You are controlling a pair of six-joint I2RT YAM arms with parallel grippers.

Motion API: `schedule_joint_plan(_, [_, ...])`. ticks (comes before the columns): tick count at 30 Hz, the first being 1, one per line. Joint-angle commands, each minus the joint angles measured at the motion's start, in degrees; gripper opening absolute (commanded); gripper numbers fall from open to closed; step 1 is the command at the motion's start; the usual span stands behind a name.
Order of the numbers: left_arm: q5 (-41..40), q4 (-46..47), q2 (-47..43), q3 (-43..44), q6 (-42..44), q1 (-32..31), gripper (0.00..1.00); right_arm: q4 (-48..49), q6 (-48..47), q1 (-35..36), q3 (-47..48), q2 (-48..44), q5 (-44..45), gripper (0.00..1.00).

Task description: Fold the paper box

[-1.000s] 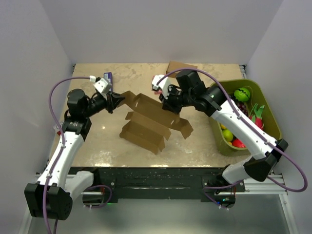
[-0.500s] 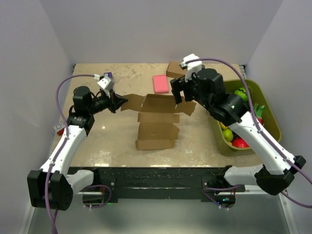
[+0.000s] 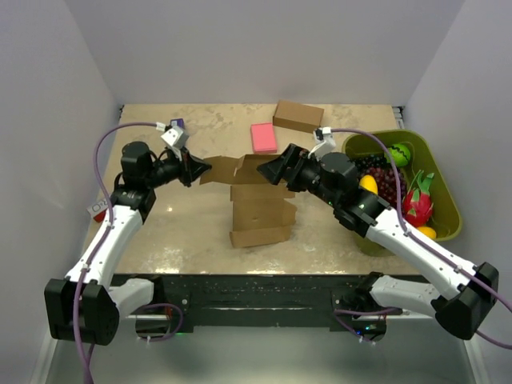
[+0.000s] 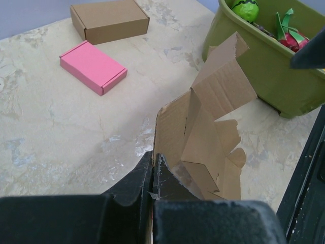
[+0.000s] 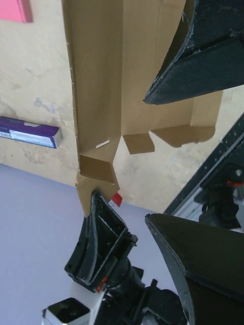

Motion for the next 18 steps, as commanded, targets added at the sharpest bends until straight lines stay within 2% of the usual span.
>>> schedule_joint_plan(1, [2.83, 3.00, -1.77, 0.59, 0.42, -0.90, 0.00, 11.83, 12.89, -0.01, -1.54, -0.98, -0.24, 0.92])
schedule_joint_plan(7, [4.59, 3.88, -2.99, -0.11, 1.38, -1.78, 0.00, 16.50, 21.86, -1.32, -6.37, -0.19, 1.08, 0.92])
schedule_joint_plan(18, [6.62, 4.94, -4.05, -0.90, 3.40, -3.45, 0.00, 27.83, 36.55, -9.58, -16.22, 1.92, -4.99, 0.91])
